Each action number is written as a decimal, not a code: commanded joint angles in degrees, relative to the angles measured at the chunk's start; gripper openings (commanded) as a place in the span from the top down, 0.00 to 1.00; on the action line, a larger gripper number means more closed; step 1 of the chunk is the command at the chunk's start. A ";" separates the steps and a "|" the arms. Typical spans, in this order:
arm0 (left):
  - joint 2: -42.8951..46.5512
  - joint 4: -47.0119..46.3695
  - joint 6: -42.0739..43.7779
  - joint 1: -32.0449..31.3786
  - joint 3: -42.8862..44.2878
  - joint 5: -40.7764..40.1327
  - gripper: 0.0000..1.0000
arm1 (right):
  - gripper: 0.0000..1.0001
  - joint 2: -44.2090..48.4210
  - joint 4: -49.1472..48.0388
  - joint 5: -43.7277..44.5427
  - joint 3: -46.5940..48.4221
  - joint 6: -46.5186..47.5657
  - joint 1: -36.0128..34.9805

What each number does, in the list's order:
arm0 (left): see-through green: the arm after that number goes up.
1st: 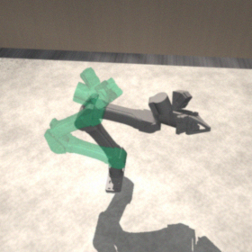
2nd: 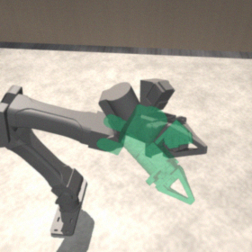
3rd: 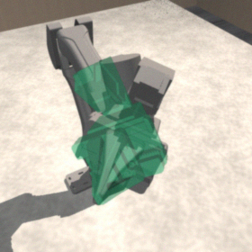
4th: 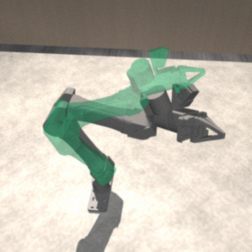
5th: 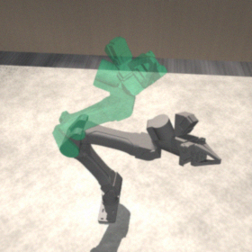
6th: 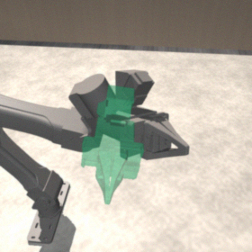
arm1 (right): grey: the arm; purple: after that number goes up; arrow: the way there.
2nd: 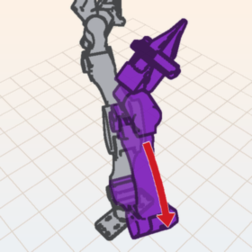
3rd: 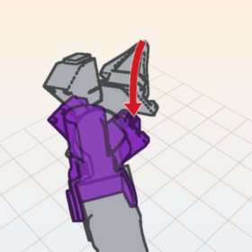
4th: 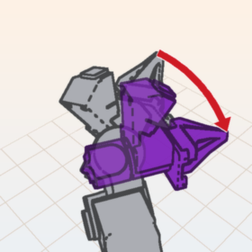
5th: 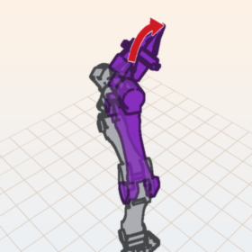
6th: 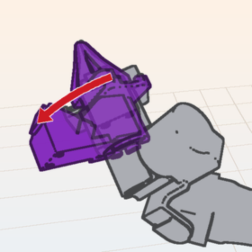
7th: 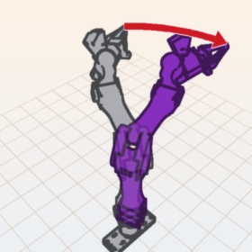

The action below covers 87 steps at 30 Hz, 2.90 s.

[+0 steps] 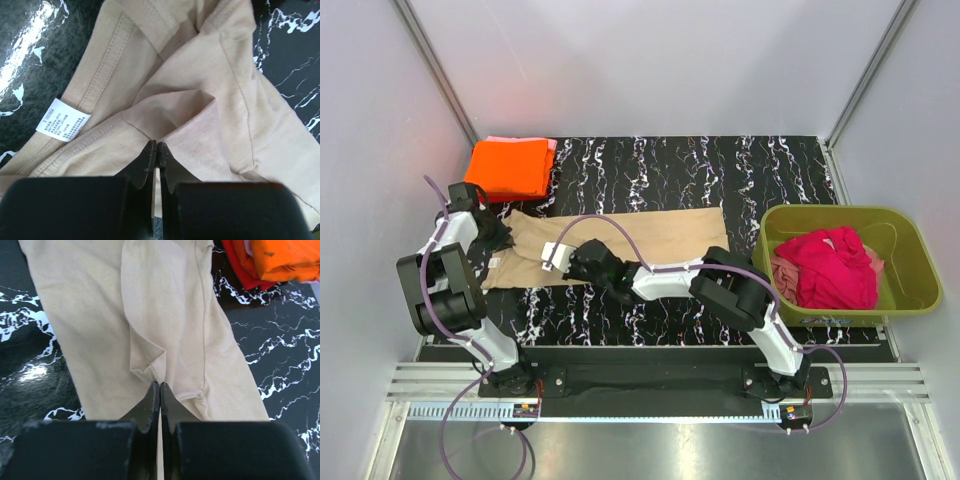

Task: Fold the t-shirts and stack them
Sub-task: Fold the tshirt

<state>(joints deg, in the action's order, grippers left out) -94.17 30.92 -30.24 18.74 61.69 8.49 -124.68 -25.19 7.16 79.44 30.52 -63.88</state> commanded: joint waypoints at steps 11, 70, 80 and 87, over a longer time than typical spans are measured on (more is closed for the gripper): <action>7.42 0.99 0.18 -0.63 1.06 -4.28 0.71 | 0.52 10.33 4.00 1.54 -2.79 -10.55 -1.60; 21.58 -1.56 1.67 -5.65 -7.91 -2.35 0.58 | 0.76 32.58 58.24 1.10 -14.51 -60.51 21.34; 3.31 -10.69 7.29 0.77 1.40 19.35 0.59 | 0.78 18.53 58.32 -0.74 1.24 -51.80 26.61; -5.14 -13.86 10.37 0.68 4.40 22.36 0.60 | 0.78 11.05 58.33 -2.32 5.98 -48.72 29.07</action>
<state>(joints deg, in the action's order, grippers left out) -98.89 21.04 -22.74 19.33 62.81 27.24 -111.87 32.86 6.33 82.15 -20.91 -35.66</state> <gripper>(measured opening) 0.395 0.219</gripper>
